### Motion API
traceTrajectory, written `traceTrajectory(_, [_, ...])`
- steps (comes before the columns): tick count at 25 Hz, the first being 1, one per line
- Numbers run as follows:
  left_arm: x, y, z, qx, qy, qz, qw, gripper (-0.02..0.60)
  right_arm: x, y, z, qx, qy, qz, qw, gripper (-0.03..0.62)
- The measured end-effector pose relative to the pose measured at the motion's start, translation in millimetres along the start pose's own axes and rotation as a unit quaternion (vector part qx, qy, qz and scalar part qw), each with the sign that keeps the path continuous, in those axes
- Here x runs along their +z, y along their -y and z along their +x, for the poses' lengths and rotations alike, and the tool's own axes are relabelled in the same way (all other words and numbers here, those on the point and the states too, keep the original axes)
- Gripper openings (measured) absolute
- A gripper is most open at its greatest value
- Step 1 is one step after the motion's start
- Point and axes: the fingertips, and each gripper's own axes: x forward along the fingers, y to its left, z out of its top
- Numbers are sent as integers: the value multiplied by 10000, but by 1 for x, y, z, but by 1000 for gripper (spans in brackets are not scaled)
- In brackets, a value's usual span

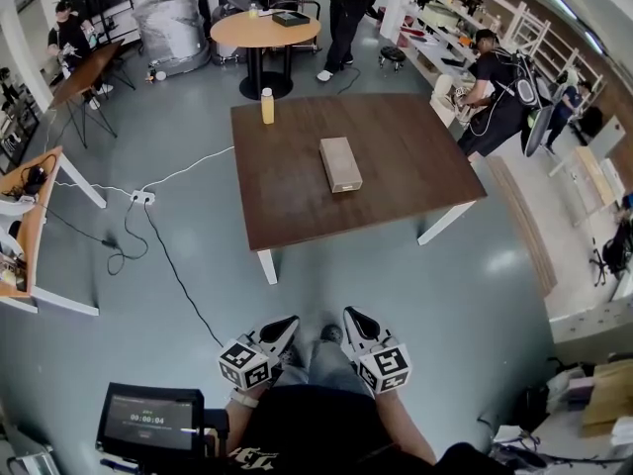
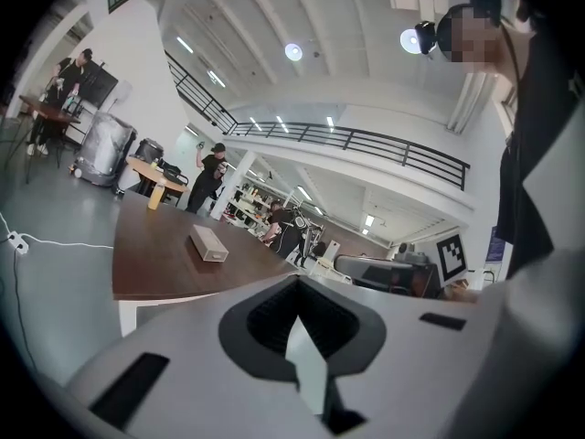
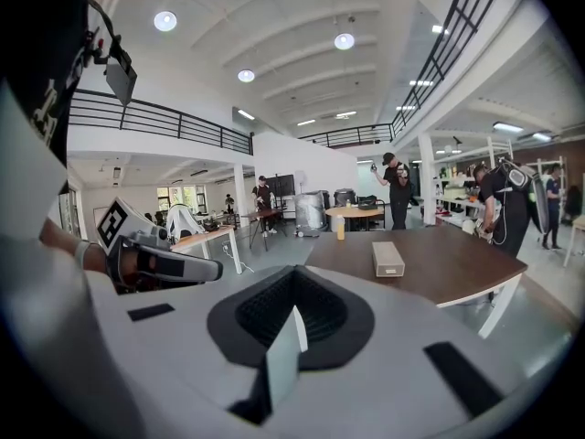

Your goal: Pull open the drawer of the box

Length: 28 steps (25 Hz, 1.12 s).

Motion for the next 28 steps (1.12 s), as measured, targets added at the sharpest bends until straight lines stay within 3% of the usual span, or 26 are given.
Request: traceTrajectory(28, [15, -28, 27, -9, -91, 7, 10000, 0, 3, 21, 41, 71, -51, 96, 9999, -14])
